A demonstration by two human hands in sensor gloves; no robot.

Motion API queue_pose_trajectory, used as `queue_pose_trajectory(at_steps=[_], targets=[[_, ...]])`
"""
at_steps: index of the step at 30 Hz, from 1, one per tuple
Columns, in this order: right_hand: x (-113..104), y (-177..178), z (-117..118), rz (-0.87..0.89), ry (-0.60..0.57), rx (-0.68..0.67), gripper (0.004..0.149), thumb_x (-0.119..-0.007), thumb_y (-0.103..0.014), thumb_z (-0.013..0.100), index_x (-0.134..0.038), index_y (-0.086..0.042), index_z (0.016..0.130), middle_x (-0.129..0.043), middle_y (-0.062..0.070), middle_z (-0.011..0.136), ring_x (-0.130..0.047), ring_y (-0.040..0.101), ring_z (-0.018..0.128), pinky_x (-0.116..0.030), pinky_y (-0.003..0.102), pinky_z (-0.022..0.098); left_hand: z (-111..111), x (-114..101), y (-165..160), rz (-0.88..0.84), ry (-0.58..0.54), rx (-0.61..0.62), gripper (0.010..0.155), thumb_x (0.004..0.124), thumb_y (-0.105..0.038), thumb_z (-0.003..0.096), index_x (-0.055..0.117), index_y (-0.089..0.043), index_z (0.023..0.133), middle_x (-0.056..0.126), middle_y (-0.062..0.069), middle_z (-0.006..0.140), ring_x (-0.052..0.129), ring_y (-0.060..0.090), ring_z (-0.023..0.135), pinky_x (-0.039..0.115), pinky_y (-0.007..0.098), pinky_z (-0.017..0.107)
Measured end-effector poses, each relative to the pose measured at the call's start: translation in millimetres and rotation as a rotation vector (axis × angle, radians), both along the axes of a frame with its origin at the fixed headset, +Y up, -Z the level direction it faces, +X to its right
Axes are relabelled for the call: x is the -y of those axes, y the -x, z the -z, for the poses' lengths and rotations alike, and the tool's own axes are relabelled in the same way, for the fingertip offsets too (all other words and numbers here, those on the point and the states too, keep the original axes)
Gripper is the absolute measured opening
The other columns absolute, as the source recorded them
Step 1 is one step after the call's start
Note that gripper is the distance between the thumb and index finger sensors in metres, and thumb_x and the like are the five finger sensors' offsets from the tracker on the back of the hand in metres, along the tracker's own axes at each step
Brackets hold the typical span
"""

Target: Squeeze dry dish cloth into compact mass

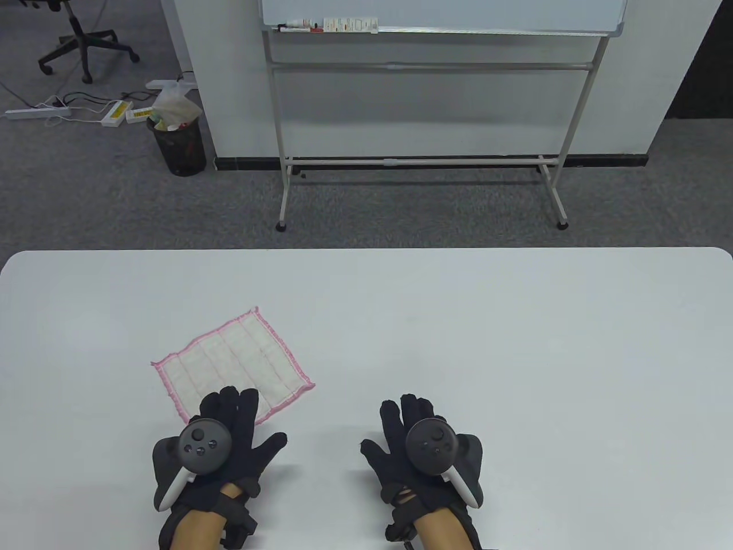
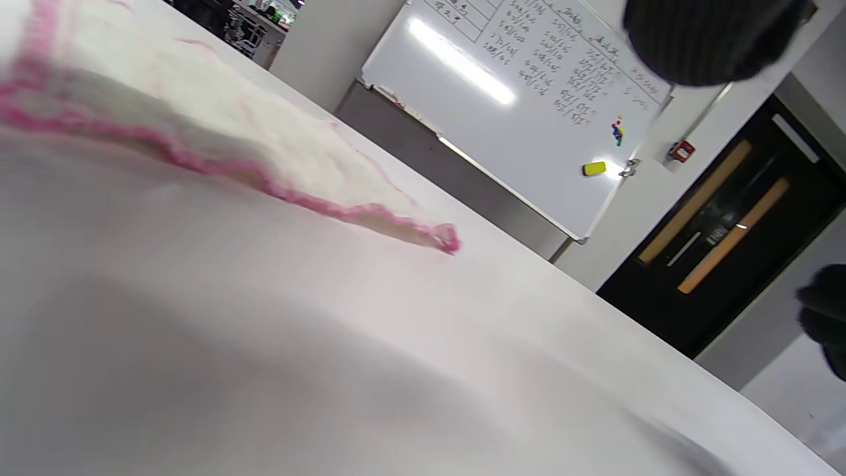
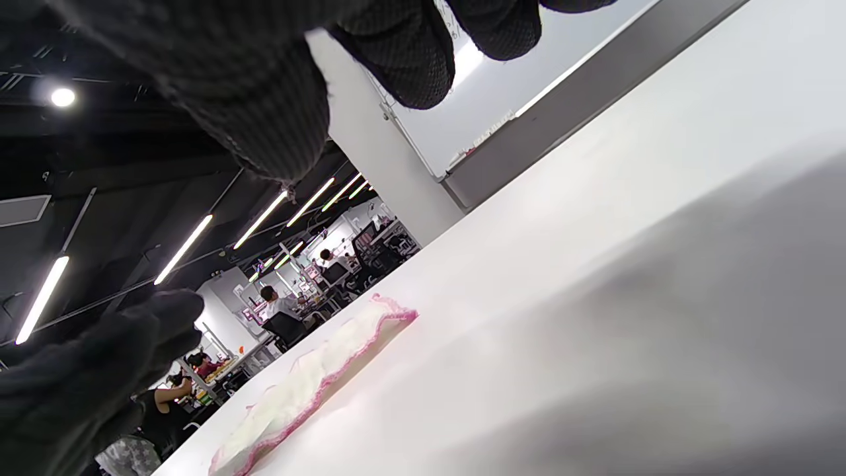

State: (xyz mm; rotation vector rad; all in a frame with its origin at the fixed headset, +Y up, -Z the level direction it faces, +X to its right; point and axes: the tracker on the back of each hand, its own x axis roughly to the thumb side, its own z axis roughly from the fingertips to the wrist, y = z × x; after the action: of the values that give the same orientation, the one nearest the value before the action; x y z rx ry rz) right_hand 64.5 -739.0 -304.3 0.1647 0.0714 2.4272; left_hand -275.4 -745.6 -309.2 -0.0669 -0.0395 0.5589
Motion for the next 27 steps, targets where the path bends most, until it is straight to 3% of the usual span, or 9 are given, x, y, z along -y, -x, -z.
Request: queue_pose_trajectory(at_steps=[6,9,16,18,23,27], targets=[[4.8,8.4,-0.1,-0.009,0.039,-0.048,0.077,-0.078,-0.054,0.048,-0.045,-0.017,0.107,-0.028,0.015,0.112,-0.022,0.043,0.105,-0.017,0.062,0.072,5.5,24.9,17.7,0.027,0.105,-0.063,0.092,0.072,-0.071,0.0444,0.022,-0.028,0.109,0.011,0.005,0.118,0.002,0.035,0.106,0.011,0.066,0.069],[7.5,8.4,0.2,0.024,0.061,-0.065,0.077,-0.077,-0.054,0.048,-0.045,-0.017,0.107,-0.028,0.014,0.112,-0.022,0.043,0.105,-0.018,0.062,0.072,10.6,38.2,18.6,0.003,0.253,-0.056,0.093,0.069,-0.072,0.0459,0.017,-0.028,0.108,0.004,0.002,0.118,-0.005,0.032,0.106,0.008,0.066,0.069],[14.2,3.9,2.3,0.05,0.104,-0.056,0.077,-0.077,-0.054,0.048,-0.045,-0.016,0.107,-0.029,0.015,0.112,-0.023,0.044,0.105,-0.018,0.062,0.072,20.9,54.6,17.9,0.089,0.454,-0.098,0.09,0.073,-0.066,0.049,0.014,-0.032,0.107,-0.002,-0.005,0.115,-0.007,0.027,0.107,0.001,0.061,0.071],[15.0,3.6,2.8,0.055,0.112,-0.058,0.076,-0.077,-0.054,0.048,-0.046,-0.016,0.106,-0.031,0.016,0.112,-0.025,0.045,0.105,-0.018,0.063,0.072,21.5,51.8,17.5,0.113,0.422,-0.124,0.088,0.077,-0.064,0.0474,0.02,-0.035,0.107,0.002,-0.007,0.115,-0.002,0.024,0.107,0.007,0.057,0.073],[19.8,4.6,3.4,0.099,0.154,-0.097,0.075,-0.074,-0.055,0.049,-0.046,-0.015,0.106,-0.033,0.017,0.112,-0.026,0.046,0.104,-0.018,0.063,0.071,24.1,37.6,7.8,0.252,0.292,-0.157,0.078,0.087,-0.059,0.0416,0.049,-0.031,0.104,0.036,0.0,0.113,0.036,0.029,0.102,0.041,0.051,0.073],[19.5,-0.1,3.9,0.086,0.144,-0.093,0.075,-0.073,-0.055,0.049,-0.047,-0.015,0.106,-0.034,0.018,0.111,-0.027,0.046,0.104,-0.019,0.063,0.071,24.7,29.4,2.0,0.319,0.2,-0.197,0.056,0.089,-0.05,0.0448,0.068,-0.033,0.093,0.062,0.0,0.1,0.061,0.026,0.086,0.062,0.046,0.063]])
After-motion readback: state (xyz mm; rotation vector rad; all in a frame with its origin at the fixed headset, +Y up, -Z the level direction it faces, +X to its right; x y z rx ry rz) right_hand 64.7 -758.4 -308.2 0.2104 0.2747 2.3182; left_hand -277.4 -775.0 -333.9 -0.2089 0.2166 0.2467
